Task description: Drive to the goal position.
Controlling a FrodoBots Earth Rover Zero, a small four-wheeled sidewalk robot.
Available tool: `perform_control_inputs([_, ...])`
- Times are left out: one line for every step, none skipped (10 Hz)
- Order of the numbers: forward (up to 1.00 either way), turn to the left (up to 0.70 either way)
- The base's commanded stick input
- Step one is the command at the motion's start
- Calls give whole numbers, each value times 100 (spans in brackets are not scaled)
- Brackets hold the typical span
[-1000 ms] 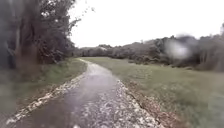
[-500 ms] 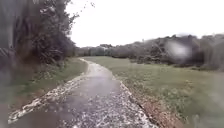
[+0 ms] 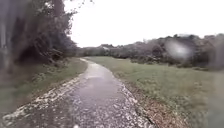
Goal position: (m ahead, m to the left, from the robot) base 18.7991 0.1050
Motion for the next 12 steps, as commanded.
perform_control_inputs([70, 0])
perform_control_inputs([70, 0])
perform_control_inputs([70, 0])
perform_control_inputs([70, 0])
perform_control_inputs([70, 35])
perform_control_inputs([70, 35])
perform_control_inputs([70, 35])
perform_control_inputs([70, 35])
perform_control_inputs([70, 35])
perform_control_inputs([70, 10])
perform_control_inputs([70, 5])
perform_control_inputs([70, 1])
